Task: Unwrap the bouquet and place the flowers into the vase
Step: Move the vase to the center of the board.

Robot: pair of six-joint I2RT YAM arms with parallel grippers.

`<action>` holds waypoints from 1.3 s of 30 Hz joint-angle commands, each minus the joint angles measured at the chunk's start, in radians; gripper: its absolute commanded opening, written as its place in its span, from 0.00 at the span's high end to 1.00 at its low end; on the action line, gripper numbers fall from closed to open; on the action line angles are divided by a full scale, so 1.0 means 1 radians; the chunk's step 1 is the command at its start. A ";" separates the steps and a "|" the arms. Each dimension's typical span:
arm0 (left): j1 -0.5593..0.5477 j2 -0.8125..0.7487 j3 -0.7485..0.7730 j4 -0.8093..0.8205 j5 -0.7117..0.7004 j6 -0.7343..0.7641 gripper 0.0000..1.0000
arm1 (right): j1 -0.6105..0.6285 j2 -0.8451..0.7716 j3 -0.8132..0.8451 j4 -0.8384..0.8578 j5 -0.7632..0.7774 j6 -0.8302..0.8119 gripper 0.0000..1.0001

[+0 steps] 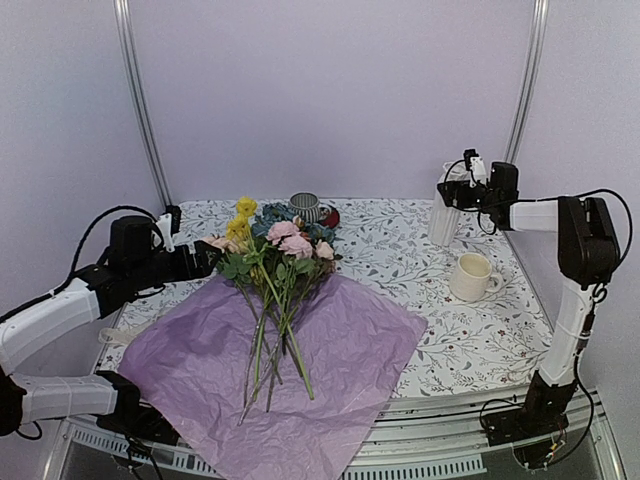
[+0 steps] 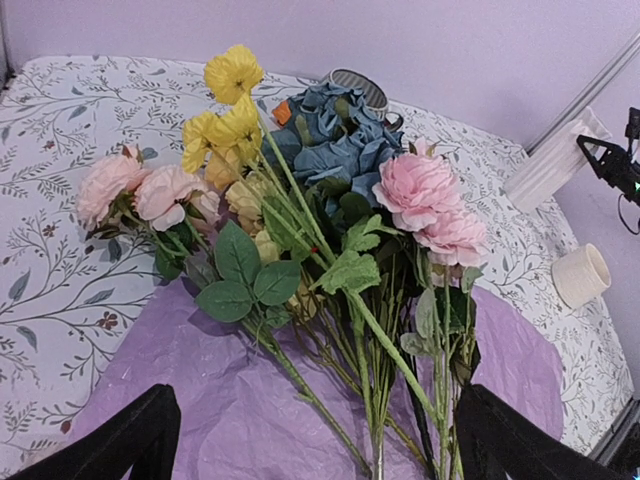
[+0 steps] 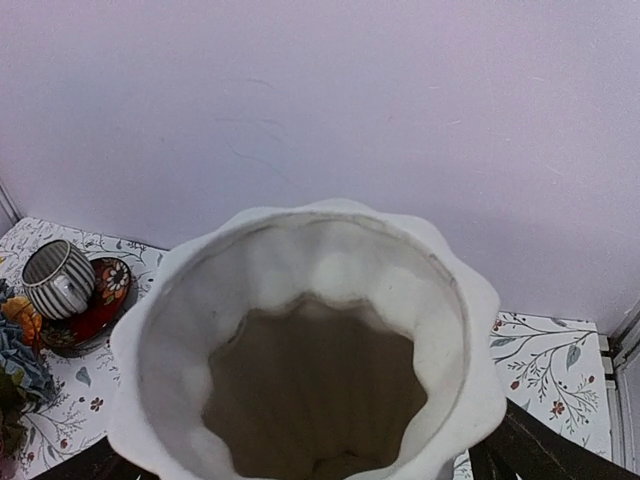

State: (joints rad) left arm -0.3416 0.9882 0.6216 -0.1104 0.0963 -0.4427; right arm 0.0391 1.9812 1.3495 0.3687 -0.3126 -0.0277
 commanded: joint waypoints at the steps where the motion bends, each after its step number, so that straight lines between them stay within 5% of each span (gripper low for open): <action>1: 0.016 -0.001 0.009 -0.016 -0.015 -0.005 0.02 | 0.002 0.056 0.047 0.052 0.005 -0.002 0.01; 3: 0.016 -0.002 0.016 -0.024 -0.021 -0.003 0.02 | 0.002 0.069 0.058 0.056 -0.004 0.000 0.01; 9: 0.016 -0.003 0.022 -0.028 -0.034 -0.002 0.02 | 0.002 0.066 0.054 0.071 -0.038 0.001 0.24; 16: 0.017 0.008 0.025 -0.029 -0.033 0.002 0.02 | 0.011 0.022 0.020 0.074 -0.054 -0.019 0.37; 39: 0.019 -0.040 -0.005 -0.028 -0.034 -0.004 0.02 | 0.140 -0.443 -0.355 0.005 -0.120 0.021 0.38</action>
State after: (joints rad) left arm -0.3370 0.9684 0.6220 -0.1406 0.0681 -0.4423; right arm 0.1455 1.6806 1.0512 0.2981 -0.3885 -0.0326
